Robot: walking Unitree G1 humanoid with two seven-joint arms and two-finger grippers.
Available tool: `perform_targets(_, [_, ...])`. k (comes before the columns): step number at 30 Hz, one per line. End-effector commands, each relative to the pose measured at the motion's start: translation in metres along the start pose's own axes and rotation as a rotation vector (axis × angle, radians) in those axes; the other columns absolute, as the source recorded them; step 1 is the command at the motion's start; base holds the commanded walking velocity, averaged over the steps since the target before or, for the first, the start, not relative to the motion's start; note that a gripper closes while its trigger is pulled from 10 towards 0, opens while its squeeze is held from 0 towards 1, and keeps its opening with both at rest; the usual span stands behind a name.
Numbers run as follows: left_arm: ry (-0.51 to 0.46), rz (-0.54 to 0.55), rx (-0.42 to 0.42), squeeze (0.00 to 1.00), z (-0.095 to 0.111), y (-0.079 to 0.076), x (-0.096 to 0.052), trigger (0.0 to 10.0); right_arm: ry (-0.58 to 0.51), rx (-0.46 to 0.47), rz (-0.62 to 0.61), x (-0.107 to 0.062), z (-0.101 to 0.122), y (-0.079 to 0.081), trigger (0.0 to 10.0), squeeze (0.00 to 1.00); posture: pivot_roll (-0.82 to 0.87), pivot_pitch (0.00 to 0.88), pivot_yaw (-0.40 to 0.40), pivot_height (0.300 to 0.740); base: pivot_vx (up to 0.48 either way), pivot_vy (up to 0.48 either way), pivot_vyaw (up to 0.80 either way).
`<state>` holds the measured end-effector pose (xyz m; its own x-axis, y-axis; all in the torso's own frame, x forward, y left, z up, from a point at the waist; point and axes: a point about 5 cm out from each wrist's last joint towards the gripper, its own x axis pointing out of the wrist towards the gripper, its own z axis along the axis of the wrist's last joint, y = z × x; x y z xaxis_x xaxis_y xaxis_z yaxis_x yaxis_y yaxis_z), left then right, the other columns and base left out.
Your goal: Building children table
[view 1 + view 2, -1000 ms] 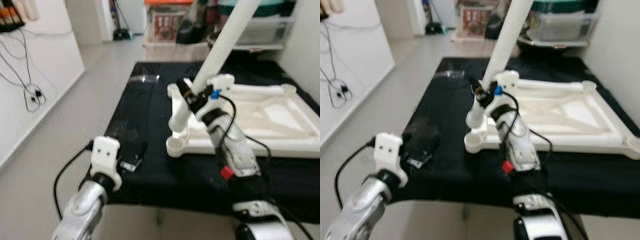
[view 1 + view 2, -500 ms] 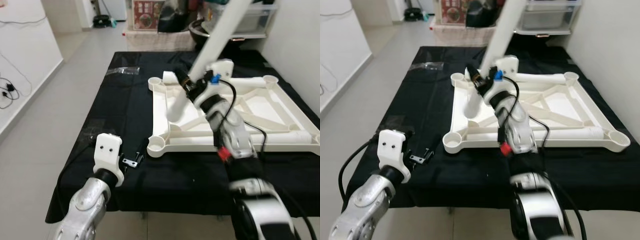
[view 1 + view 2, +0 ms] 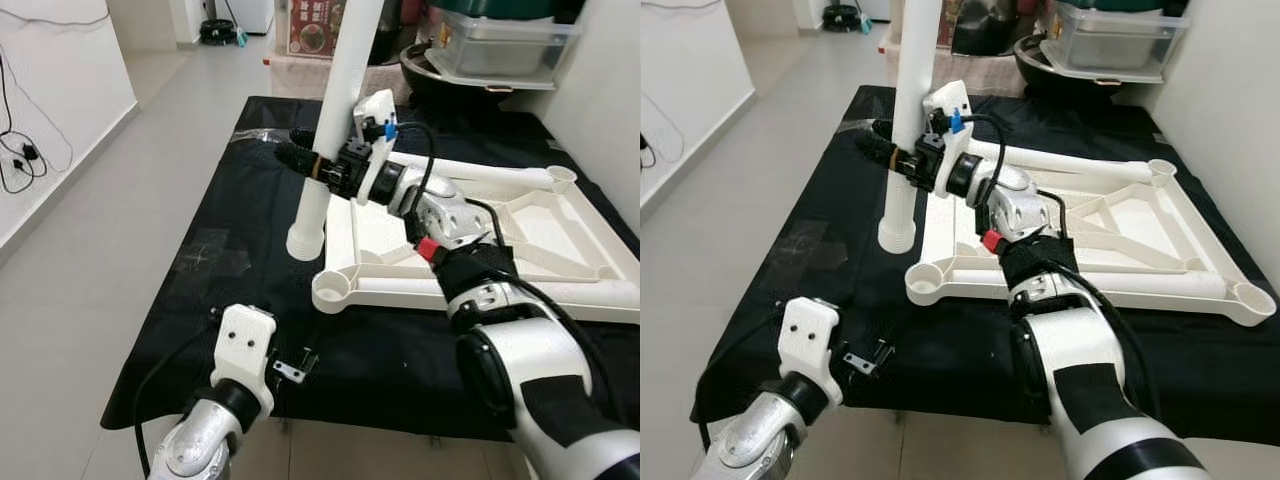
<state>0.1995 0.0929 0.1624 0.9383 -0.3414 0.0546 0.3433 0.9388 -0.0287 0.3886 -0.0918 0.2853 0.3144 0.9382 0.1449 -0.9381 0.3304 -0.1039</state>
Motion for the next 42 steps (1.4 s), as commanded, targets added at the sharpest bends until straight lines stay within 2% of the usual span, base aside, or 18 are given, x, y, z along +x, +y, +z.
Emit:
perform_targets(1, [0.033, -0.006, 0.009, 0.0, -0.002, -0.004, -0.008, 10.0, -0.002, 0.006, 0.107, -0.009, 0.007, -0.001, 10.0, 0.0, 0.16, 0.18, -0.068, 0.74, 0.0, 0.0, 0.0])
perform_targets(7, [0.044, -0.013, 0.004, 0.0, -0.001, -0.009, -0.015, 10.0, 0.018, -0.032, 0.161, -0.018, 0.012, -0.003, 10.0, 0.0, 0.17, 0.201, -0.06, 0.74, 0.0, 0.0, 0.0])
perform_targets(13, [0.065, -0.009, 0.002, 0.0, -0.001, -0.013, -0.024, 10.0, 0.054, -0.056, 0.124, -0.023, 0.011, -0.009, 10.0, 0.0, 0.18, 0.212, -0.048, 0.74, 0.0, 0.0, 0.0])
perform_targets(16, [0.075, -0.016, 0.012, 0.0, -0.001, -0.014, -0.027, 10.0, 0.063, -0.055, 0.145, -0.025, 0.009, -0.008, 10.0, 0.0, 0.18, 0.217, -0.045, 0.74, 0.0, 0.0, 0.0])
perform_targets(21, [0.08, -0.019, 0.016, 0.0, -0.001, -0.015, -0.027, 10.0, 0.111, -0.054, 0.162, -0.029, 0.002, -0.008, 10.0, 0.0, 0.18, 0.225, -0.042, 0.74, 0.0, 0.0, 0.0])
perform_targets(28, [0.082, -0.015, 0.024, 0.0, -0.003, -0.013, -0.024, 10.0, 0.116, -0.045, 0.225, -0.035, 0.003, -0.006, 10.0, 0.0, 0.17, 0.218, -0.036, 0.74, 0.0, 0.0, 0.0])
perform_targets(42, [0.068, -0.018, 0.044, 0.0, -0.002, -0.007, -0.016, 10.0, 0.159, -0.051, 0.287, -0.035, -0.007, -0.001, 10.0, 0.0, 0.17, 0.212, -0.03, 0.74, 0.0, 0.0, 0.0])
